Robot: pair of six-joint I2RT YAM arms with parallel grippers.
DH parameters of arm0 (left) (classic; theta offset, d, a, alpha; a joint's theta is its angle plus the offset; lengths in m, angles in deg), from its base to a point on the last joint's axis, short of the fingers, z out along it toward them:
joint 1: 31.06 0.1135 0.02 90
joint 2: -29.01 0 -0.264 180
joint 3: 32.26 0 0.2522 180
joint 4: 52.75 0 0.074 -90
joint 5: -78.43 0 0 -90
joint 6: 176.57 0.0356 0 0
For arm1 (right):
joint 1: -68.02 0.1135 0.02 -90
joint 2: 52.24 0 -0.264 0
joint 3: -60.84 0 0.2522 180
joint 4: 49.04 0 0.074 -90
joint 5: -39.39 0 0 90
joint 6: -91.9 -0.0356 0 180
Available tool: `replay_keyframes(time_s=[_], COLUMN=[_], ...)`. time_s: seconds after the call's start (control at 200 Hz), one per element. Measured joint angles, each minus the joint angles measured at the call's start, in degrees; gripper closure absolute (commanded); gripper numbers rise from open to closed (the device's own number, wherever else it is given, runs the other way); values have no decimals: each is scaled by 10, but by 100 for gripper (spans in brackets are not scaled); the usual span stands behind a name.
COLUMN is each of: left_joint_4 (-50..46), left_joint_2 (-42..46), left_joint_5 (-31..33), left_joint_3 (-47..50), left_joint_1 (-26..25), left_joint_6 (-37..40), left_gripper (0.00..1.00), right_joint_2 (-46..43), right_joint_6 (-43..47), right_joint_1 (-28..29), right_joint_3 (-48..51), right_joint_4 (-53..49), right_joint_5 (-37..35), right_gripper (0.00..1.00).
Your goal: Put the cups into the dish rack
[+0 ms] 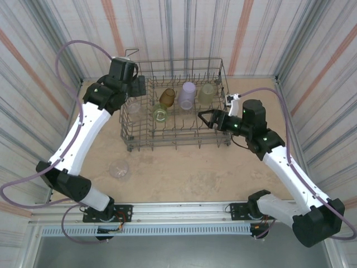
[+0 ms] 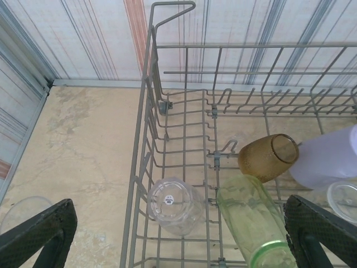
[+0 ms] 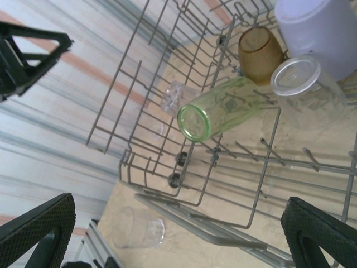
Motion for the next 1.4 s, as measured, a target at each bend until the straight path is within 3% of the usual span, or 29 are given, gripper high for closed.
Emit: replay_keyframes(time_s=[0.195, 0.391, 0.801, 1.077, 1.403], left_joint_4=[-28, -60, -161, -218, -225], left_joint_2=[35, 93, 189, 196, 210], left_joint_5=[-8, -10, 11, 21, -11], left_joint_3=[23, 69, 202, 256, 318], left_joint_1=[0, 0, -3, -73, -111], left_joint_6=[0, -3, -72, -165, -224], left_gripper=[1, 1, 1, 1, 1], right_joint_2=[0, -4, -44, -50, -59], right_joint_6=[23, 38, 53, 57, 57], right_joint_1=[56, 77, 77, 51, 20], right_joint_3=[-16, -20, -4, 1, 0], right_joint_4=[-26, -45, -61, -79, -107], right_joint_5=[-45, -75, -95, -95, -85], right_gripper=[1, 1, 1, 1, 1])
